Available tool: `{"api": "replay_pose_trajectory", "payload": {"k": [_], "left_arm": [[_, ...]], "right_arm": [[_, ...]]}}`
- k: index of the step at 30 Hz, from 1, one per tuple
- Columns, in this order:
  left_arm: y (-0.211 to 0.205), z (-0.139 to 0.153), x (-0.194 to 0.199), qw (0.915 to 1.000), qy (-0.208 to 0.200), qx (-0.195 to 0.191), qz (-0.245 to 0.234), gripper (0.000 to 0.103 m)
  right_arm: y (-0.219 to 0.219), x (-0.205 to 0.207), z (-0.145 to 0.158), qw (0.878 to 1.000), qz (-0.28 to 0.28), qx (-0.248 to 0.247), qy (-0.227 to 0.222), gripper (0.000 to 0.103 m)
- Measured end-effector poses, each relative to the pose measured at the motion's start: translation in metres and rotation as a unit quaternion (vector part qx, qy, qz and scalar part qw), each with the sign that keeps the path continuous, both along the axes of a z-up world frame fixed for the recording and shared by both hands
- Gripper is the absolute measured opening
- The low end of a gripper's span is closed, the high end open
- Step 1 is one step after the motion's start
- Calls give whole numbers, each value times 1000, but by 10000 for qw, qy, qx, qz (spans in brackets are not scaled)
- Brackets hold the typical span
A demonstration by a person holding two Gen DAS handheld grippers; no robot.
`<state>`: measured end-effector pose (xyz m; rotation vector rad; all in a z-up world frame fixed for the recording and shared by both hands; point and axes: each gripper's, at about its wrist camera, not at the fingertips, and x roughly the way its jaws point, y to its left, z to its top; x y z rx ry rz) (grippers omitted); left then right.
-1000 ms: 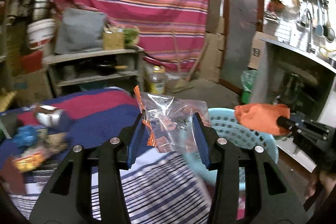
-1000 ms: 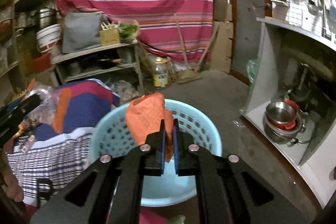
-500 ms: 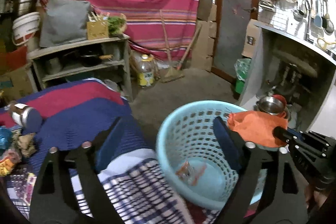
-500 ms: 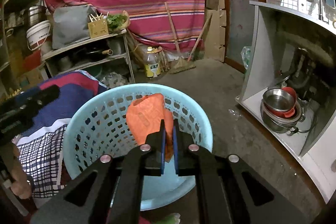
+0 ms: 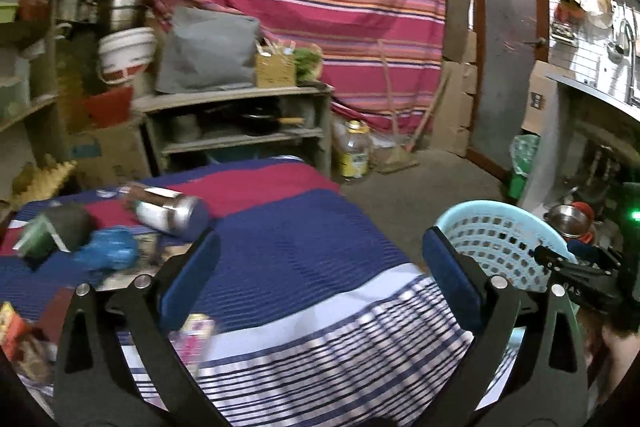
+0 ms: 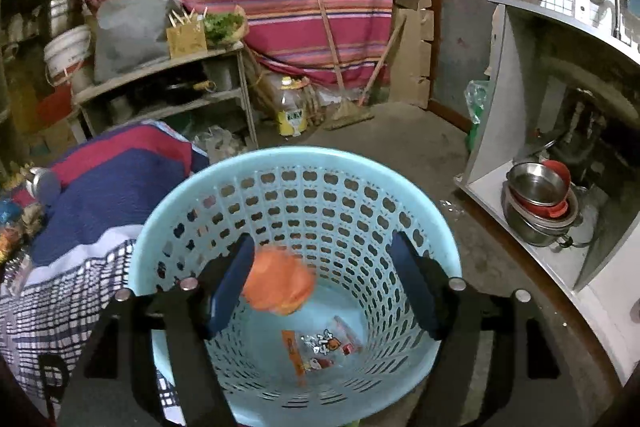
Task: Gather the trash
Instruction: 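Carry both items over the light blue basket and open both tools to drop them, then return the left tool to the table and grasp the red paper wrapper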
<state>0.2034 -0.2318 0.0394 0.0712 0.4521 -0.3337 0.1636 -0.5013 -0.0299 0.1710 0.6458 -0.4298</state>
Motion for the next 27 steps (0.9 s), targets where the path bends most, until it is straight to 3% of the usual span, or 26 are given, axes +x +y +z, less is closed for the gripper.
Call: {"api": "replay_pose_trajectory", "payload": {"k": [3, 6, 14, 19, 27], "left_arm": [[34, 11, -9, 9997, -91, -43, 231, 97], [64, 18, -18, 9991, -134, -87, 401, 97], [152, 28, -39, 9937, -205, 95, 1101, 97], [208, 16, -44, 9886, -80, 117, 1496, 97], [279, -19, -43, 9791, 203, 324, 1996, 97]], "right_arm": [[15, -4, 7, 9999, -46, -83, -74, 72], [38, -11, 21, 9992, 74, -254, -286, 80], [130, -19, 48, 9937, 769, -325, -751, 86], [194, -15, 43, 9879, 1251, -414, -815, 86], [252, -8, 30, 9826, 1669, -446, -685, 86]]}}
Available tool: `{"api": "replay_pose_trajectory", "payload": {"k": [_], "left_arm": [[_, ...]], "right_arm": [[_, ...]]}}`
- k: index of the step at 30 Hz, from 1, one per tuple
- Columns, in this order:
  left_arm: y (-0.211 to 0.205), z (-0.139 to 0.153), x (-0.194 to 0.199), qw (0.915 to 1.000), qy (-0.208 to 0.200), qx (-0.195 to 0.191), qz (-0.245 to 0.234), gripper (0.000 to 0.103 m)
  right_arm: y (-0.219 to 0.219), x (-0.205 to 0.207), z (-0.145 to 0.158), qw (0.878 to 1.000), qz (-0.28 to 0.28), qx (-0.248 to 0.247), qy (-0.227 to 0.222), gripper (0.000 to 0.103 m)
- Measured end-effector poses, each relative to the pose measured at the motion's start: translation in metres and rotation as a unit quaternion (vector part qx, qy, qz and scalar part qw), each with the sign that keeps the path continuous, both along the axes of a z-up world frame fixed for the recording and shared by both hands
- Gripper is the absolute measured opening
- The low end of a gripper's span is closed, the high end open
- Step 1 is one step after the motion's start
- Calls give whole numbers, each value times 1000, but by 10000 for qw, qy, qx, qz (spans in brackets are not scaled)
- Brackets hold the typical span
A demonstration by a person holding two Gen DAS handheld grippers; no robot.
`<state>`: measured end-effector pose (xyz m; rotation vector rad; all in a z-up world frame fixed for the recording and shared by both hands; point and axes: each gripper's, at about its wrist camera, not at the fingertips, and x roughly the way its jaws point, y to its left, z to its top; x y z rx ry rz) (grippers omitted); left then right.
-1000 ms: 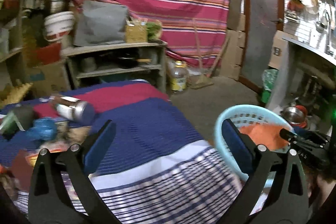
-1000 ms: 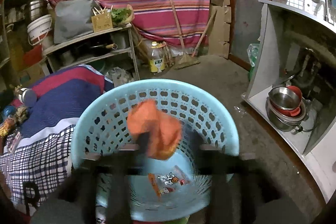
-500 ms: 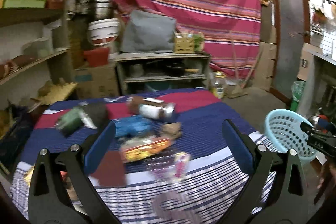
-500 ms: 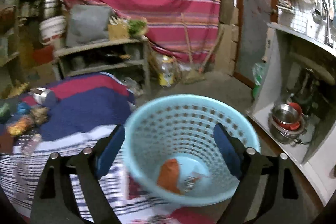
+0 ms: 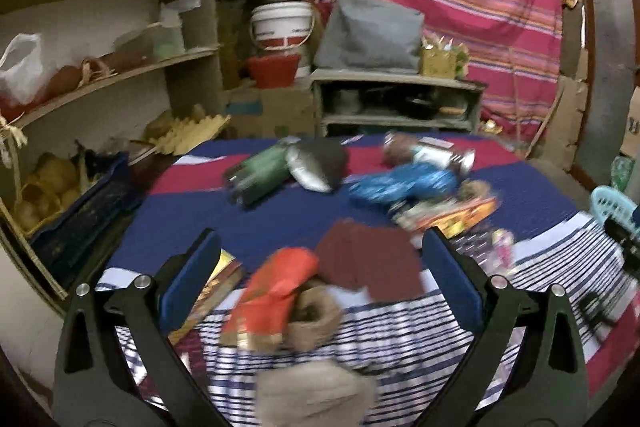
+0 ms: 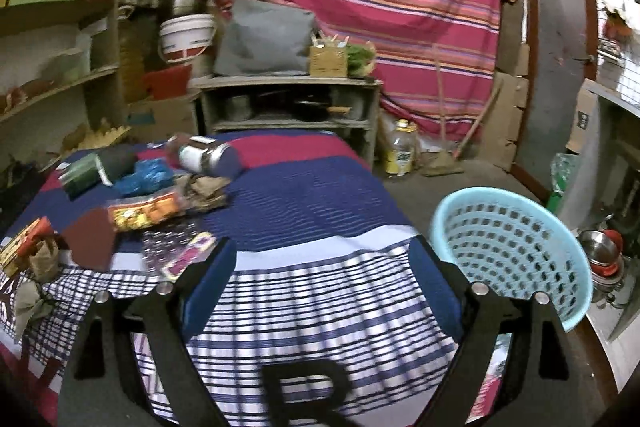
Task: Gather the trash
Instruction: 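Return the left tool to the table and grasp the red paper wrapper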
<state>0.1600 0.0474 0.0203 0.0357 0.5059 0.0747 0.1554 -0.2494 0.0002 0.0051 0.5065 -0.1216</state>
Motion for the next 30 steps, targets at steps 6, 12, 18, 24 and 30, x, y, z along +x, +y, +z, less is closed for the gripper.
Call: {"api": "replay_pose_trajectory", "payload": {"k": [6, 12, 18, 24, 30], "left_arm": [[22, -21, 6, 9995, 294, 110, 50, 97], [37, -36, 11, 9979, 642, 55, -101, 89], [51, -48, 20, 9952, 933, -217, -189, 69], [63, -56, 26, 9926, 1120, -431, -201, 44], [64, -56, 24, 9930, 1054, -477, -240, 39]], "right_arm": [[17, 6, -5, 9999, 93, -25, 100, 86], [25, 14, -5, 9997, 151, -91, 165, 86], [38, 21, -4, 9994, 214, -172, 204, 86], [49, 24, -5, 9990, 279, -236, 243, 86], [61, 26, -9, 9985, 356, -302, 283, 86]]}}
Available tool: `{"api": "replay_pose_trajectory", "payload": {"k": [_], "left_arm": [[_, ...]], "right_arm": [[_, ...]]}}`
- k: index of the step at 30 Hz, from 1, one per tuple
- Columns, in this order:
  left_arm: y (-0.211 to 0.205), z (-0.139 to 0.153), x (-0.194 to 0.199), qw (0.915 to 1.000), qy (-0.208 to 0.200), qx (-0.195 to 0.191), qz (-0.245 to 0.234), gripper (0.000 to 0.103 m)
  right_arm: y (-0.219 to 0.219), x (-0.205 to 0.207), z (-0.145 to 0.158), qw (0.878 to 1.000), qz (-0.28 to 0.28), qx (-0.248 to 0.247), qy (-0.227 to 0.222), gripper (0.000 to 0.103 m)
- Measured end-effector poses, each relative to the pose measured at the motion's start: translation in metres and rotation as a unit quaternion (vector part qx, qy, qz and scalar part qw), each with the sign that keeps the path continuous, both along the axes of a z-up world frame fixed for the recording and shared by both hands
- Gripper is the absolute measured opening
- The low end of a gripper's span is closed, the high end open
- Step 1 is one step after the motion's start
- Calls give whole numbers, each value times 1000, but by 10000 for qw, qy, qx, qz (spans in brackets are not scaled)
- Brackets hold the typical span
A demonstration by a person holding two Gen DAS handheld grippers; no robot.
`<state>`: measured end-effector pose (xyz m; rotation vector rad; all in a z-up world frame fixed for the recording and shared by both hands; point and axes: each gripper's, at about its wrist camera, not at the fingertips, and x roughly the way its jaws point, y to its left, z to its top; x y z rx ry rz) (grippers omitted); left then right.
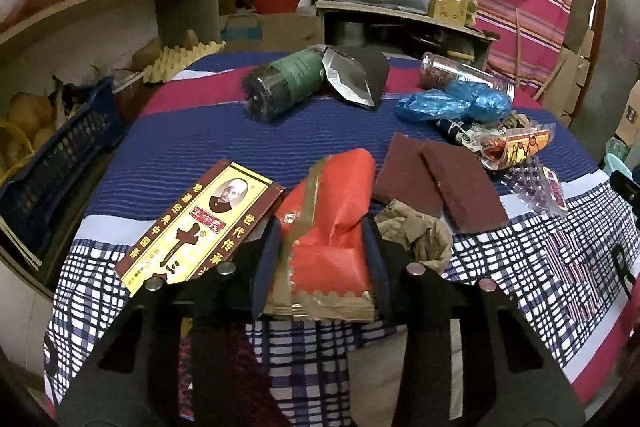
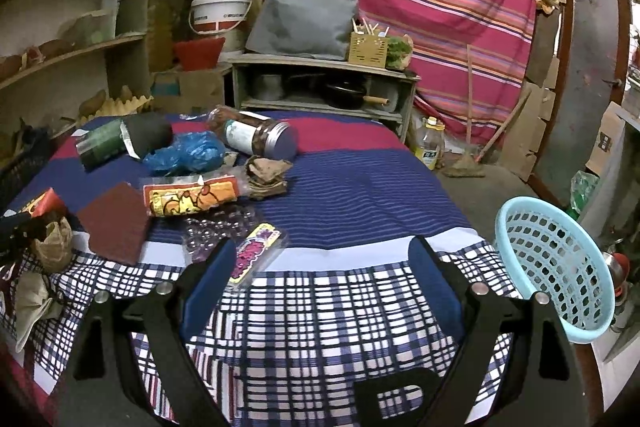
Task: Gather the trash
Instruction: 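Return the left tool to the table and grasp the red paper wrapper, then grasp the orange snack wrapper with the right tool while the left tool holds the red wrapper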
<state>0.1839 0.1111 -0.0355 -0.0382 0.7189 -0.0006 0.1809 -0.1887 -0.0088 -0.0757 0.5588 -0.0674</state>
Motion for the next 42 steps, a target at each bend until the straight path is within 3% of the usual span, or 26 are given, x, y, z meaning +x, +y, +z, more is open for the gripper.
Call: {"api": "replay_pose_trajectory", "payload": {"k": [13, 16, 19, 25, 36, 42], "left_arm": [[10, 19, -4, 9993, -308, -178, 146, 34], [10, 30, -2, 9988, -431, -161, 146, 34], [9, 40, 0, 9983, -529, -189, 140, 34], [4, 53, 7, 9976, -672, -80, 119, 34], [4, 47, 18, 9977, -661, -25, 165, 34], [5, 45, 21, 9976, -664, 6, 173, 34]], "right_arm": [[15, 11, -3, 9998, 162, 81, 77, 86], [20, 19, -2, 9993, 283, 202, 144, 86], [28, 29, -1, 9987, 402, 271, 180, 94], [38, 65, -5, 9970, 542, 419, 363, 94], [76, 91, -24, 9930, 847, 298, 764, 94], [74, 111, -33, 9901, 758, 664, 975, 94]]}}
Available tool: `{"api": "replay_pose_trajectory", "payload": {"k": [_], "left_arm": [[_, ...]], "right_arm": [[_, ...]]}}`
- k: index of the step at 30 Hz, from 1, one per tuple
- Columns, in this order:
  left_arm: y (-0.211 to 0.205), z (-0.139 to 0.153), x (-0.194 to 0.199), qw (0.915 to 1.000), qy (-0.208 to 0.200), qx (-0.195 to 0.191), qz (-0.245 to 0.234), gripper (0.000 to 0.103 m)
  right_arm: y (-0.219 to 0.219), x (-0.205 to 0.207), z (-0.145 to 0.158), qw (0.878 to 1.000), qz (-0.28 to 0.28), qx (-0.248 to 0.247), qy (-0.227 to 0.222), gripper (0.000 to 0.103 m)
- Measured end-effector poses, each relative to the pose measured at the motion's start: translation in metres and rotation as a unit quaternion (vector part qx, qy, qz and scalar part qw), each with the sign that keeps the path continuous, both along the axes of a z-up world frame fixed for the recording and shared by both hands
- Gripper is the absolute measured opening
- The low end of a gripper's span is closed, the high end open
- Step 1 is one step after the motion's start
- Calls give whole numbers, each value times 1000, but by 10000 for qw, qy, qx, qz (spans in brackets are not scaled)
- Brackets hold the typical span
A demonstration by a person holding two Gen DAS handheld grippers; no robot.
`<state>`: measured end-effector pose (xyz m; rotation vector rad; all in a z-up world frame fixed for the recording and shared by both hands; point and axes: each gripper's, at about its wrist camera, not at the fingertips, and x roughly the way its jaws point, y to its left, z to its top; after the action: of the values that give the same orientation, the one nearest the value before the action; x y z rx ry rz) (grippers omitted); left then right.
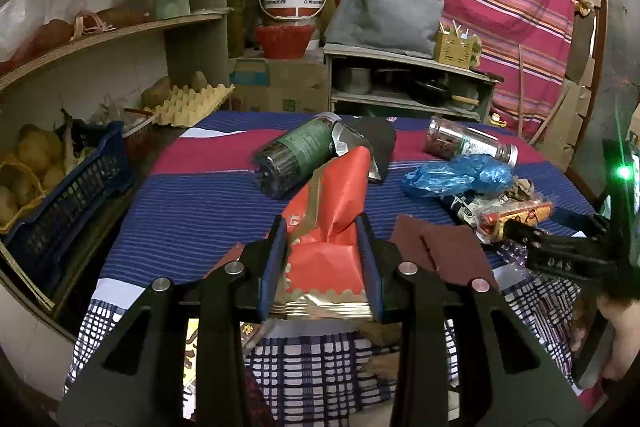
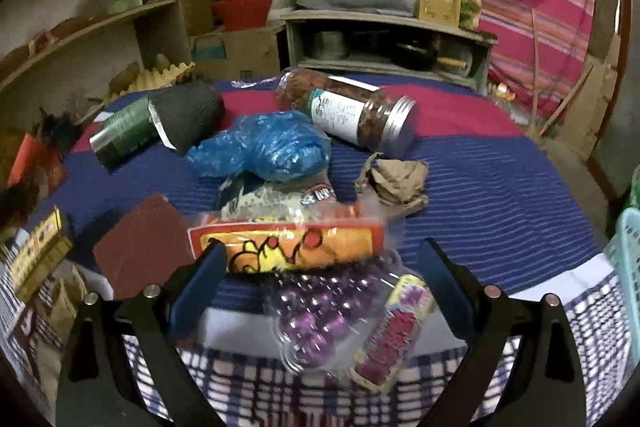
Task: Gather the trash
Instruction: 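Grasp the orange snack wrapper with the right tool while the left tool holds the red wrapper, then carry both wrappers over the light blue basket and open both tools to drop them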
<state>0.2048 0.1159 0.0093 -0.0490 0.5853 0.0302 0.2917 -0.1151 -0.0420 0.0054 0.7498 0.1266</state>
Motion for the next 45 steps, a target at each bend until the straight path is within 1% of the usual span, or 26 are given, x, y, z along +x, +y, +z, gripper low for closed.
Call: {"api": "replay_pose_trajectory", "payload": {"k": [6, 9, 10, 11, 12, 14, 15, 17, 18, 19, 20, 23, 25, 30, 36, 40, 45], "left_arm": [[2, -6, 4, 10000, 32, -5, 9, 34], [3, -8, 6, 10000, 44, -20, 19, 34], [4, -9, 7, 10000, 53, -15, 23, 34], [4, -10, 7, 10000, 59, -11, 26, 34], [4, -11, 8, 10000, 68, -9, 29, 34], [2, -12, 7, 10000, 75, -2, 37, 34], [2, -12, 7, 10000, 73, -3, 35, 34], [2, -12, 7, 10000, 71, 8, 32, 34], [1, -12, 6, 10000, 67, 20, 33, 34], [1, -12, 7, 10000, 64, 30, 38, 34], [1, -12, 7, 10000, 66, 28, 41, 34], [0, -11, 7, 10000, 70, -7, 62, 34], [-4, -9, 5, 10000, 66, -22, 64, 34], [-20, 1, -3, 10000, -4, 47, 7, 34], [-46, 18, -13, 9998, -135, 25, -147, 34], [-75, 24, -15, 9993, -176, -47, -313, 34], [-120, 25, -15, 9981, -165, -49, -590, 34]], "right_arm": [[6, 17, -5, 9995, 49, 221, 201, 94], [8, 20, -6, 9994, 117, 260, 180, 92], [8, 21, -6, 9992, 181, 326, 176, 86], [7, 22, -6, 9986, 250, 424, 203, 76], [7, 23, -7, 9978, 311, 540, 232, 71], [6, 27, -9, 9966, 329, 694, 288, 55], [4, 28, -9, 9960, 331, 778, 278, 53], [1, 29, -9, 9946, 339, 945, 259, 45], [-1, 28, -9, 9938, 350, 1025, 240, 43], [-2, 27, -8, 9935, 358, 1055, 212, 40], [-3, 24, -6, 9940, 358, 1028, 120, 36], [-6, 13, 3, 9951, 387, 897, -120, 30], [-10, 5, 10, 9956, 408, 799, -278, 28], [-34, -13, 29, 9956, 374, 704, -487, 26], [-81, -42, 50, 9953, 165, 650, -702, 24], [-114, -61, 58, 9954, 24, 533, -794, 23], [-156, -82, 64, 9942, -170, 544, -909, 23]]}}
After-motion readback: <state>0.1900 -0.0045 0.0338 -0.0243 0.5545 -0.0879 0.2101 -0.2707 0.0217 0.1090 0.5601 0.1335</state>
